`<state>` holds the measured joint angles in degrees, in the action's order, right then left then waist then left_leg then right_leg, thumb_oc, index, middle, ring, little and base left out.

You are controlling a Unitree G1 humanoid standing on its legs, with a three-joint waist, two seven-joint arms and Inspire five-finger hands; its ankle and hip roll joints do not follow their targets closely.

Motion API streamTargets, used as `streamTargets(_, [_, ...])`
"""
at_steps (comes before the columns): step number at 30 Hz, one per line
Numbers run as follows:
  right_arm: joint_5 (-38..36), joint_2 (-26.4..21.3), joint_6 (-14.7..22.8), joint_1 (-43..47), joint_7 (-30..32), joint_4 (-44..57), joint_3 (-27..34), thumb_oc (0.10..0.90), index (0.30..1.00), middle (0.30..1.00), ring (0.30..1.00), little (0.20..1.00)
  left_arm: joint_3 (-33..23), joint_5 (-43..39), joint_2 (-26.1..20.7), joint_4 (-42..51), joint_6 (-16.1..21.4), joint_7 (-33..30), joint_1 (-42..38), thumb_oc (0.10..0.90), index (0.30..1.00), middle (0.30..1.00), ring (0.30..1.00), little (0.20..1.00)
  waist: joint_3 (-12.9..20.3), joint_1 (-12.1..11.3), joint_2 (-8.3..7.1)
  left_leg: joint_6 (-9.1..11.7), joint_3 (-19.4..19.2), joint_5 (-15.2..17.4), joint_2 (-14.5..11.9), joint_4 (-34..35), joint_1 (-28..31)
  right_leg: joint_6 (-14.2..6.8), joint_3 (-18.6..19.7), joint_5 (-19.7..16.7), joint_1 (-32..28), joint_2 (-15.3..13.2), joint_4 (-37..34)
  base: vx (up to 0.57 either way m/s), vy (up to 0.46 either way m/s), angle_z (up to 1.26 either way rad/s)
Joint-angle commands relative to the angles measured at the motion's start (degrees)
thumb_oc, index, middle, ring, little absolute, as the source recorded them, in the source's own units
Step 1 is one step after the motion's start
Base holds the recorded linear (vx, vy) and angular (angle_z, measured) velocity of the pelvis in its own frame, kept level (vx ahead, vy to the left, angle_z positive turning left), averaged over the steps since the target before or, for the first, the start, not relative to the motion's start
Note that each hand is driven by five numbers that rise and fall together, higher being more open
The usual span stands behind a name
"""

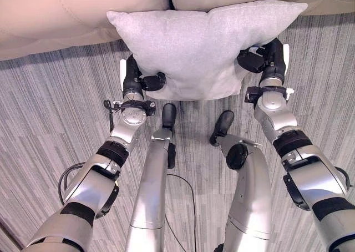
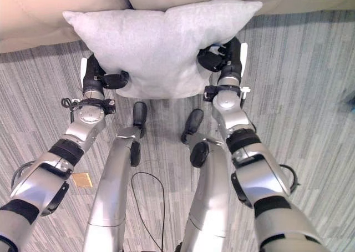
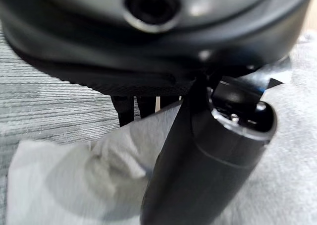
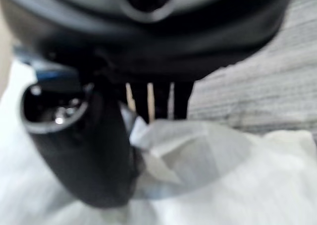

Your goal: Pick up all the scattered cushions and arrange them neatly on the sofa.

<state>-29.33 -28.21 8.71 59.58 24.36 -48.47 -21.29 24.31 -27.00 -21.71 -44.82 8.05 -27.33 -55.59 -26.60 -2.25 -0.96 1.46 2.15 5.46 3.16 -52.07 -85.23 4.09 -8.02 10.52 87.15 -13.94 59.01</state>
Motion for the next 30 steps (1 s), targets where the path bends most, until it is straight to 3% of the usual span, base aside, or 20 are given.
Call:
streamTargets(1, [4.3, 9.0, 10.6, -4.8, -4.3, 12.4, -2.4, 0.4, 0.3, 0.3, 0.3, 0.3, -2.5, 2.0, 5.2, 10.6, 9.3, 1.4, 4.2, 0.4, 0.3, 0.3, 0.3, 0.3, 13.9, 0.1, 1.59, 0.6, 1.7, 2.3, 1.1, 4.0, 0.2, -6.6, 3.7, 1.5, -4.3, 2.8, -4.0, -0.11, -0.014, -0.07])
streamTargets(5, [4.6, 9.8, 11.1, -8.5, -5.0, 15.3, -0.4, 0.4, 0.3, 0.3, 0.3, 0.3, -3.3, 2.7, 5.7, 12.4, 9.4, 2.6, 7.3, 0.4, 0.3, 0.3, 0.3, 0.3, 13.7, 0.4, 1.85, 0.8, 2.5, 0.6, 0.6, 10.5, 6.7, -7.4, 2.4, 0.2, -10.2, 3.7, -8.9, -0.07, -0.022, -0.03])
streamTargets(15, [8.1, 12.4, 11.8, -28.0, -9.1, 27.6, 3.3, 0.4, 0.3, 0.3, 0.3, 0.3, -3.2, 5.2, 8.9, 19.1, 9.7, 9.1, 25.6, 0.4, 0.3, 0.3, 0.3, 0.3, 14.2, 0.2, 1.7, 2.8, 4.3, -3.4, -0.6, 29.5, 33.2, -8.4, -1.8, -2.6, -35.2, 3.9, -26.1, -0.06, -0.064, 0.04])
streamTargets(16, [8.1, 12.4, 11.8, -28.0, -9.1, 27.6, 3.3, 0.4, 0.3, 0.3, 0.3, 0.3, -3.2, 5.2, 8.9, 19.1, 9.7, 9.1, 25.6, 0.4, 0.3, 0.3, 0.3, 0.3, 14.2, 0.2, 1.71, 2.8, 4.3, -3.4, -0.6, 29.5, 33.3, -8.4, -1.8, -2.6, -35.3, 3.9, -26.1, 0.02, -0.056, 0.0])
streamTargets(17, [8.5, 12.5, 11.9, -30.3, -9.3, 28.5, 3.6, 0.4, 0.3, 0.3, 0.3, 0.3, -3.2, 5.2, 9.0, 19.7, 9.8, 9.8, 27.6, 0.4, 0.3, 0.3, 0.3, 0.3, 14.4, 0.1, 1.63, 3.0, 4.6, -3.8, -0.7, 31.7, 36.8, -8.5, -2.4, -2.9, -38.7, 4.2, -28.5, 0.02, -0.108, 0.0])
streamTargets(18, [11.9, 12.1, 10.4, -36.9, -9.8, 30.1, 4.1, 0.4, 0.3, 0.3, 0.3, 0.3, -3.3, 5.0, 8.9, 21.0, 9.7, 11.9, 33.6, 0.4, 0.3, 0.3, 0.3, 0.3, 15.2, -0.1, 1.43, 3.5, 5.0, -6.8, -1.1, 37.7, 45.7, -8.2, -4.6, -5.8, -48.0, 4.6, -35.8, 0.06, -0.144, 0.01])
streamTargets(19, [13.0, 11.7, 10.1, -38.9, -10.1, 30.9, 4.5, 0.4, 0.3, 0.3, 0.3, 0.3, -3.7, 5.1, 8.6, 21.7, 9.6, 12.4, 35.5, 0.4, 0.3, 0.3, 0.3, 0.3, 15.4, -0.1, 1.3, 3.7, 5.1, -7.1, -1.4, 39.6, 49.1, -8.3, -5.2, -6.0, -51.6, 5.0, -38.0, 0.04, -0.114, 0.06])
streamTargets(20, [13.0, 11.7, 10.1, -39.0, -10.1, 30.9, 4.5, 0.4, 0.3, 0.3, 0.3, 0.3, -3.7, 5.1, 8.6, 21.7, 9.6, 12.4, 35.6, 0.4, 0.3, 0.3, 0.3, 0.3, 15.2, -0.1, 1.34, 3.7, 5.1, -7.2, -1.4, 39.8, 49.4, -8.3, -5.2, -6.1, -52.0, 5.0, -38.2, 0.08, -0.071, 0.13])
streamTargets(24, [15.6, 9.9, 8.8, -46.1, -11.6, 32.7, 6.6, 0.4, 0.3, 0.3, 0.3, 0.3, -5.1, 4.8, 7.1, 23.4, 9.1, 14.6, 42.2, 0.4, 0.3, 0.3, 0.3, 0.3, 16.8, -0.2, 0.88, 4.4, 5.0, -8.3, -2.6, 45.2, 60.3, -8.5, -7.3, -6.9, -65.1, 6.7, -46.0, 0.14, -0.105, 0.12])
streamTargets(25, [15.6, 9.6, 9.0, -48.9, -12.3, 33.6, 8.3, 0.4, 0.3, 0.3, 0.3, 0.3, -5.8, 5.8, 6.3, 24.2, 8.8, 15.3, 44.6, 0.4, 0.3, 0.3, 0.3, 0.3, 17.8, -0.2, 0.54, 4.9, 4.9, -8.5, -3.1, 47.2, 64.6, -8.5, -8.2, -6.9, -70.6, 7.5, -49.5, 0.13, -0.101, 0.03])
streamTargets(26, [15.6, 9.6, 8.9, -49.0, -12.3, 33.6, 8.4, 0.4, 0.3, 0.3, 0.3, 0.3, -5.7, 5.8, 6.3, 24.2, 8.8, 15.3, 44.6, 0.4, 0.3, 0.3, 0.3, 0.3, 17.8, -0.2, 0.59, 4.8, 5.0, -8.7, -3.0, 47.4, 64.6, -8.5, -8.3, -7.1, -70.7, 7.5, -49.7, 0.14, -0.102, 0.13])
streamTargets(30, [17.2, 8.5, 8.5, -55.1, -13.6, 35.2, 12.0, 0.4, 0.3, 0.3, 0.3, 0.3, -8.4, 5.3, 6.1, 24.9, 8.3, 17.5, 51.2, 0.4, 0.3, 0.3, 0.3, 0.3, 20.4, -0.3, -0.71, 5.5, 3.4, -7.3, -3.6, 47.2, 71.2, -8.3, -9.7, -7.0, -81.1, 9.0, -55.8, 0.13, -0.058, 0.31])
